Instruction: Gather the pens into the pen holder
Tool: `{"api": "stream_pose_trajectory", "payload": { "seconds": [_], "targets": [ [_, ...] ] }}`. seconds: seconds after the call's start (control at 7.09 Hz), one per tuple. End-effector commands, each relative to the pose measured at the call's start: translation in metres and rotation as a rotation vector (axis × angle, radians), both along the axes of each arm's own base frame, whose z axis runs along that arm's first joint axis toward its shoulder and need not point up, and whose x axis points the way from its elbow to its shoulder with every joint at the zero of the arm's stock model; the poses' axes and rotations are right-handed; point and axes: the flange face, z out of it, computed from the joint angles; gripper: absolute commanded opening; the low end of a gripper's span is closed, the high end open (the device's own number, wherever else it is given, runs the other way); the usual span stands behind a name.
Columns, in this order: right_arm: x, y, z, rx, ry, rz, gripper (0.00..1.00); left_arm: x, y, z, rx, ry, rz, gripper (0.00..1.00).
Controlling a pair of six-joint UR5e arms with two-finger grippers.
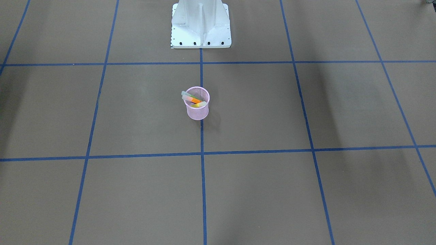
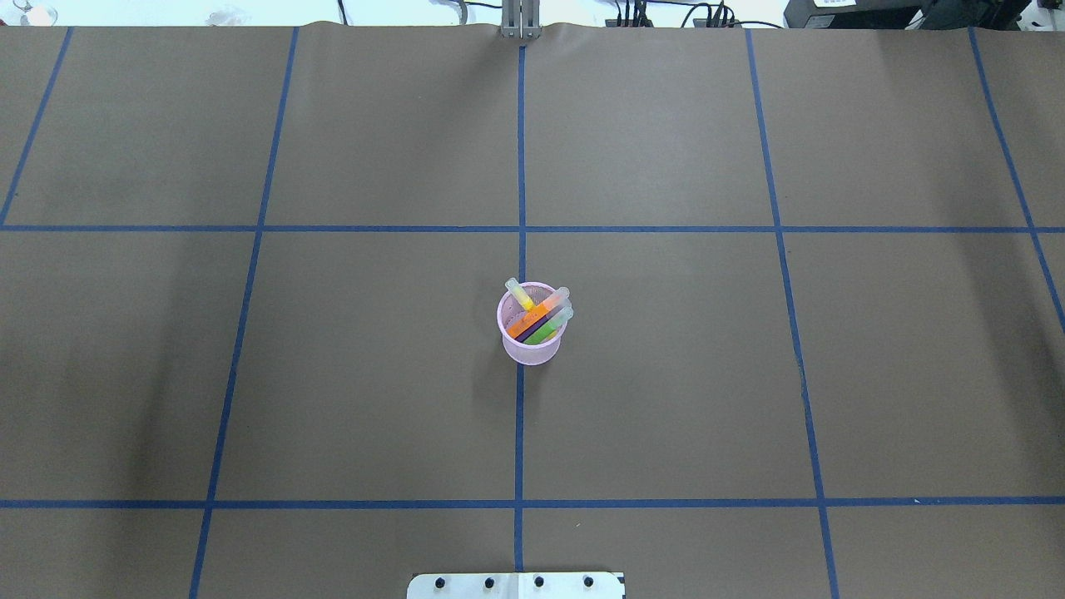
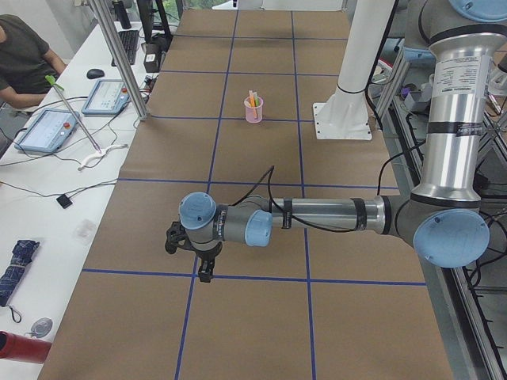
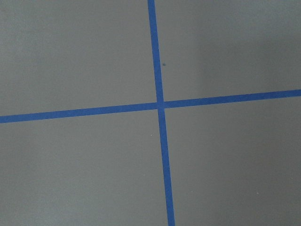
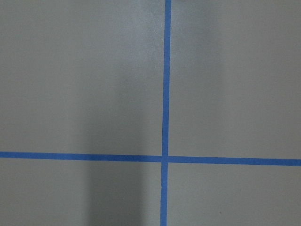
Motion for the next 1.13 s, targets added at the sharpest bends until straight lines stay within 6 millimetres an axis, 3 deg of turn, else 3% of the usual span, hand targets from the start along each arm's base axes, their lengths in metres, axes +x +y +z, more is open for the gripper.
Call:
{"api": "stream_pose_trajectory", "payload": {
  "seconds": [0.0, 0.42, 0.56, 0.99],
  "targets": [
    [0.001, -0.006, -0.009, 0.007, 0.006, 0.001, 1.0, 0.0, -0.003, -0.005, 0.01, -0.002, -0.001, 1.0],
    [-0.014, -0.005, -0.004, -0.04, 0.007, -0.026, 1.0, 0.0, -0.003, -0.008, 0.017, 0.006, 0.0, 1.0],
    [-0.011, -0.016, -0.016, -0.062, 0.009, -0.023, 1.0, 0.0, -0.005, -0.013, 0.027, 0.007, 0.0, 1.0],
    [-0.009, -0.019, -0.02, -0.063, 0.011, -0.024, 1.0, 0.001, -0.005, -0.021, 0.044, 0.009, 0.0, 1.0]
  ]
}}
